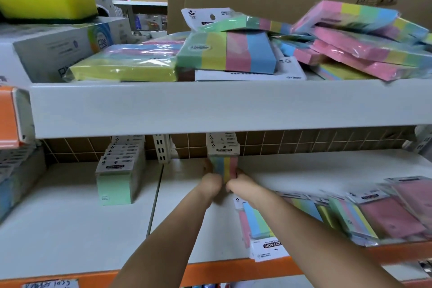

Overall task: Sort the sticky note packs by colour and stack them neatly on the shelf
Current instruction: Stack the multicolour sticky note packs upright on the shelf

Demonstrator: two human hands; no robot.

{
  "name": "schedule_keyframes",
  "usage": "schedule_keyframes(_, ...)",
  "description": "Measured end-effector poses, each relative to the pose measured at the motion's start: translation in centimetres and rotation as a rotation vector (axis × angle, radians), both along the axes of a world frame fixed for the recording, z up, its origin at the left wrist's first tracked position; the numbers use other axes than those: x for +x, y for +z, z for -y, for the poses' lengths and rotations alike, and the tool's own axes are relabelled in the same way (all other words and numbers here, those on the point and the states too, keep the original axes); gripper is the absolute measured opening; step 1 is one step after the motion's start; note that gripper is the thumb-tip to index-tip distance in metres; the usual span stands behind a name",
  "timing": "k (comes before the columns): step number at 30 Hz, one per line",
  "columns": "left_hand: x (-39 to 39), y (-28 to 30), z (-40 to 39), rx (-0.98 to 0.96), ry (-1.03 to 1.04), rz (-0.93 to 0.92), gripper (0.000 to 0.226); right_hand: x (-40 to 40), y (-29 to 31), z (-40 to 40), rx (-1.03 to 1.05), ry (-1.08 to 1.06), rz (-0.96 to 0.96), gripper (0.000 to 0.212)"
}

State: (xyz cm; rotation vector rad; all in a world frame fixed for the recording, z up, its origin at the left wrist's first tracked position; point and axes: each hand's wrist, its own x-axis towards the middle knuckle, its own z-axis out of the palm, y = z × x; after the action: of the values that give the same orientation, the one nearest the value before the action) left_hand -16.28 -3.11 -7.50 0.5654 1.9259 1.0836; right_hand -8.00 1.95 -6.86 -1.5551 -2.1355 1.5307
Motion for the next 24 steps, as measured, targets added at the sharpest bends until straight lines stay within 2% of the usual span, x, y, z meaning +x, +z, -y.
schedule_keyframes(6, -0.2, -1.1, 0.4, 0.004, 0.01, 0.009, 0.032, 0.1, -0.2, 0.1, 0.036, 0.005, -0.023, 0.041)
schedule_keyframes(10, -0.2, -0.9, 0.9, 0.034, 0.046, 0.025, 0.045, 0.7, 0.2, -0.5, 0.103, 0.007, -0.018, 0.036)
schedule_keyframes(12, 0.0, -0.4, 1.3, 0.045, 0.056, 0.044, 0.056, 1.5, 1.0, -0.8, 0.101, 0.025, 0.018, 0.04)
schedule_keyframes(14, 0.1, -0.1, 1.5, 0.035, 0.079, 0.033, 0.07, 2.5, 1.8, -1.3, 0.096, 0.044, 0.061, 0.052)
schedule_keyframes(15, 0.2, 0.0, 1.5, 0.013, 0.097, 0.014, 0.071, 3.1, 2.2, -1.5, 0.105, 0.055, 0.082, 0.056)
schedule_keyframes(19, 1.8, 1.7, 2.2, -0.045, 0.112, -0.097, 0.039, 5.2, 3.8, -1.5, 0.211, 0.131, 0.135, 0.049)
schedule_keyframes(22, 3.7, 2.4, 2.8, -0.074, 0.044, -0.137, 0.035, 6.8, 4.5, -0.9, 0.3, 0.194, 0.132, 0.035)
schedule_keyframes(24, 5.0, 2.5, 3.0, -0.093, 0.013, -0.165, 0.034, 7.9, 4.6, -0.7, 0.336, 0.216, 0.144, 0.035)
